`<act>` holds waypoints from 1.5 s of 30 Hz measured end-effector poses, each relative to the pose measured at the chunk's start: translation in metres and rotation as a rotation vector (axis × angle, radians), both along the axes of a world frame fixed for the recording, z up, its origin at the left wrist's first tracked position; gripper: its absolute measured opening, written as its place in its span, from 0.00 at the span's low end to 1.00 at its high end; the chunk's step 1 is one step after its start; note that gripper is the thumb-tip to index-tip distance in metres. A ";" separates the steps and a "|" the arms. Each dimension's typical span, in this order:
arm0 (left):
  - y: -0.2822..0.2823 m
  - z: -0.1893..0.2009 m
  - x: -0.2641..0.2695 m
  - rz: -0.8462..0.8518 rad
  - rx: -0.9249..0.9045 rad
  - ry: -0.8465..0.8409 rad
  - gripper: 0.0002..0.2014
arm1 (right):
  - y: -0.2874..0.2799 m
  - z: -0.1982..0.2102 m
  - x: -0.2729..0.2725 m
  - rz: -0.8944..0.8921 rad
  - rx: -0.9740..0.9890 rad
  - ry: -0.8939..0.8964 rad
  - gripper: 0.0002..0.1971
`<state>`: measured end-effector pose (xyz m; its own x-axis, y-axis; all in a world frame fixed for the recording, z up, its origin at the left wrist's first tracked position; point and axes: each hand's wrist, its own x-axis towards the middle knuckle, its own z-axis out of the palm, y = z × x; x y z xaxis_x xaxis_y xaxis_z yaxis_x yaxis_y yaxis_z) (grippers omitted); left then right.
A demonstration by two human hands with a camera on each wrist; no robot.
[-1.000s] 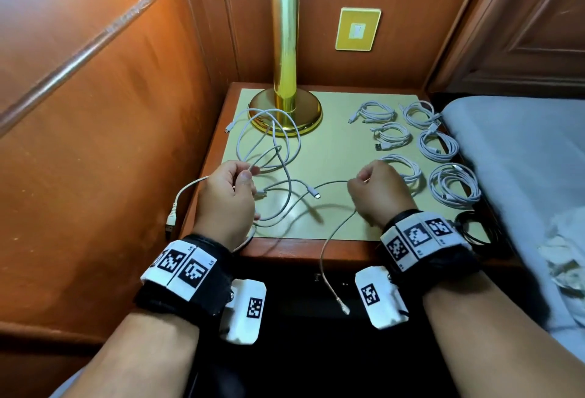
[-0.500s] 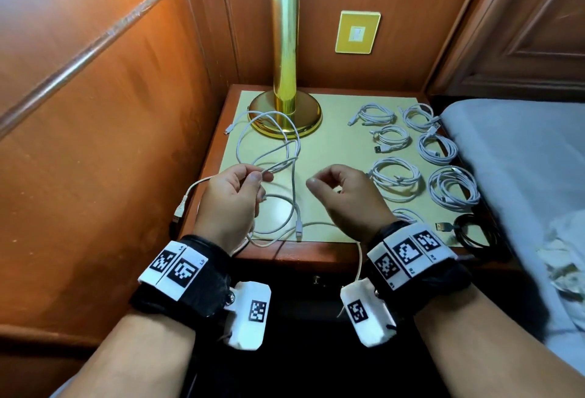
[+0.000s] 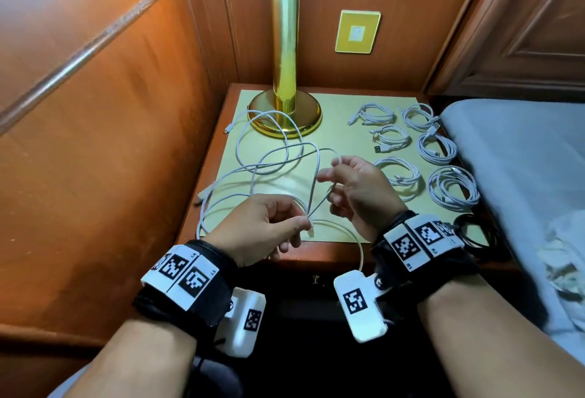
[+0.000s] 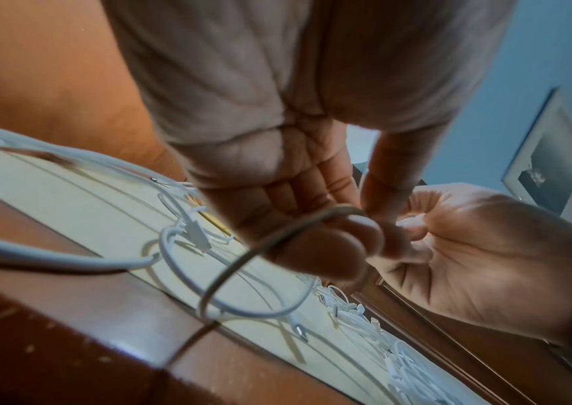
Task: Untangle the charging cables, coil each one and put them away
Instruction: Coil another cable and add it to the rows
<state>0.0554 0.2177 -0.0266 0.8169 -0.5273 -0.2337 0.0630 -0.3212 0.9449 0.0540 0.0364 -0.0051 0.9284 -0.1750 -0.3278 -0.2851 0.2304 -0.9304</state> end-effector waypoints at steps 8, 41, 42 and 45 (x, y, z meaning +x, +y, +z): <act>0.001 0.000 0.003 0.044 0.103 -0.089 0.08 | -0.014 0.004 0.003 -0.080 0.139 -0.141 0.10; 0.016 -0.015 0.021 0.323 0.388 -0.359 0.09 | -0.054 0.018 0.006 -0.329 0.413 -0.316 0.21; 0.019 -0.016 0.023 0.358 0.392 -0.360 0.11 | -0.056 0.021 0.005 -0.332 0.407 -0.321 0.22; 0.022 -0.017 0.026 0.481 0.297 -0.307 0.14 | -0.061 0.025 0.001 -0.310 0.323 -0.336 0.22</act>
<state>0.0815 0.2398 -0.0434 0.9989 -0.0344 -0.0315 0.0060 -0.5754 0.8178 0.0547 -0.0246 0.0196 0.9121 -0.3963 -0.1052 0.1415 0.5450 -0.8264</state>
